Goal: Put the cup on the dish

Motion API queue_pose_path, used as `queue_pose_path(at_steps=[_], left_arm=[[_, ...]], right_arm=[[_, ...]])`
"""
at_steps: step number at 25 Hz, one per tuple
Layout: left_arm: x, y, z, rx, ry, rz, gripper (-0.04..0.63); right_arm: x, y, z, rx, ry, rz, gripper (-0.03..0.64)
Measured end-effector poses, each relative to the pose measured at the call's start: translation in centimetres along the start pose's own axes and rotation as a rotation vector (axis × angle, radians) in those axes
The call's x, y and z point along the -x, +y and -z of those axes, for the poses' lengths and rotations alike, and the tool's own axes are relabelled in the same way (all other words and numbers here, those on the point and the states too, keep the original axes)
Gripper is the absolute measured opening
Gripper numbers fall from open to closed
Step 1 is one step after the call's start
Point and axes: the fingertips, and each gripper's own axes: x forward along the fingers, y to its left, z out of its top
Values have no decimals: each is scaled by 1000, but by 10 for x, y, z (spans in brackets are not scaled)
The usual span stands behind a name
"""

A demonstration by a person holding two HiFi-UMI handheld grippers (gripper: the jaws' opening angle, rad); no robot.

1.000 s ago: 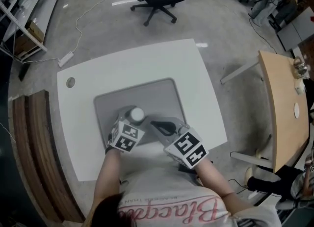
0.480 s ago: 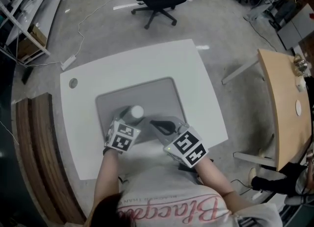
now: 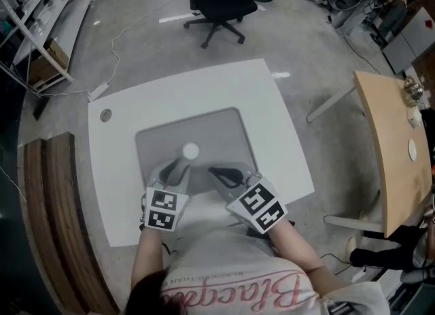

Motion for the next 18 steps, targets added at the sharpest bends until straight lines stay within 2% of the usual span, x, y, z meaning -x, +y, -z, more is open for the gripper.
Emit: queue_pose_path(at_steps=[6, 11, 18], left_arm=[[24, 1, -25, -42, -89, -78, 3], [41, -10, -44, -132, -138, -98, -2], [58, -24, -55, -87, -181, -97, -2]], right_arm=[[5, 9, -6, 36, -23, -5, 2], [8, 14, -12, 64, -44, -3, 2], [13, 23, -14, 95, -66, 11, 2]])
